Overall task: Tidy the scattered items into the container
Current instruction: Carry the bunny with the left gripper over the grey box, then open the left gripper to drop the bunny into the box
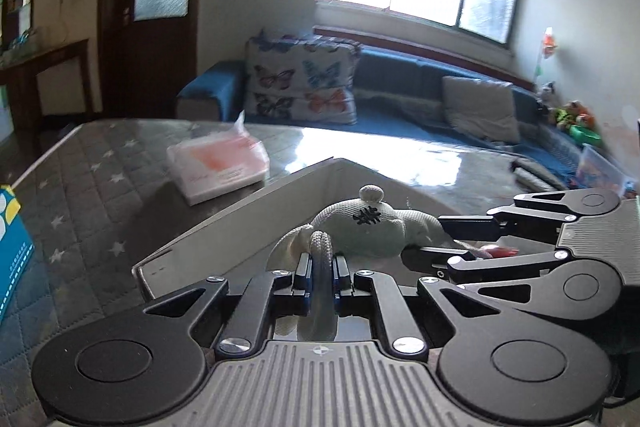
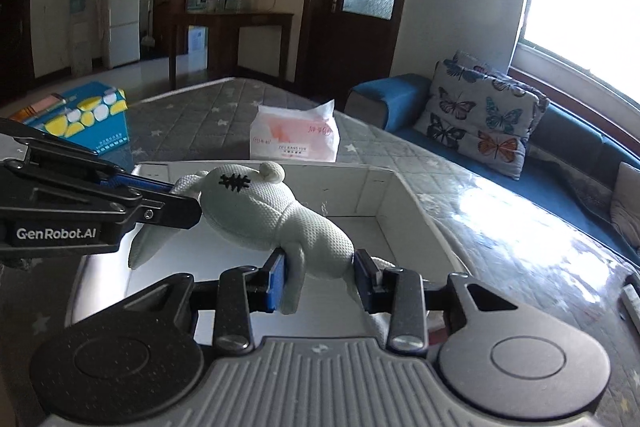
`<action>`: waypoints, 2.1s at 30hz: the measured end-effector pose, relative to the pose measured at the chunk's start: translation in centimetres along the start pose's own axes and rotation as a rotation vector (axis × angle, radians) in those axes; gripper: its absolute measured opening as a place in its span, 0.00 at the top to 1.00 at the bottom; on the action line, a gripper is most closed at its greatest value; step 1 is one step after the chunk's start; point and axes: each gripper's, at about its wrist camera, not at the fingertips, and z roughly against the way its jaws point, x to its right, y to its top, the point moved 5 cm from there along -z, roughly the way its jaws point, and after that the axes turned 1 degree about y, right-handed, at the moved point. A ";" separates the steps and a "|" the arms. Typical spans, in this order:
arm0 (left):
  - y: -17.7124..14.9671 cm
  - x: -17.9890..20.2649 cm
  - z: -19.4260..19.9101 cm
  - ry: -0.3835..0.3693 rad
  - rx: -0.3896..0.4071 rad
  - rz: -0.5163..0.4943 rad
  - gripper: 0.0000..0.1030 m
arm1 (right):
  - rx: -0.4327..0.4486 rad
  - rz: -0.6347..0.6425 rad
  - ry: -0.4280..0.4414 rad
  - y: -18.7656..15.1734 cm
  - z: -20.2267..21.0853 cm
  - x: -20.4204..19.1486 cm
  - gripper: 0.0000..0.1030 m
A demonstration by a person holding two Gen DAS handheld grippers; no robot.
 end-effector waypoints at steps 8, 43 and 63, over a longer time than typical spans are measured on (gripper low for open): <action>-1.0 -2.2 -2.9 0.057 -0.063 0.029 0.87 | -0.051 0.006 -0.017 0.0 -4.3 -0.3 0.64; -1.0 0.0 -0.1 0.054 -0.064 0.043 0.82 | 0.003 -0.008 -0.061 0.4 -0.9 0.5 0.38; -3.5 6.6 3.4 0.005 -0.064 -0.023 0.82 | 0.082 -0.095 -0.108 -3.9 8.7 1.8 0.22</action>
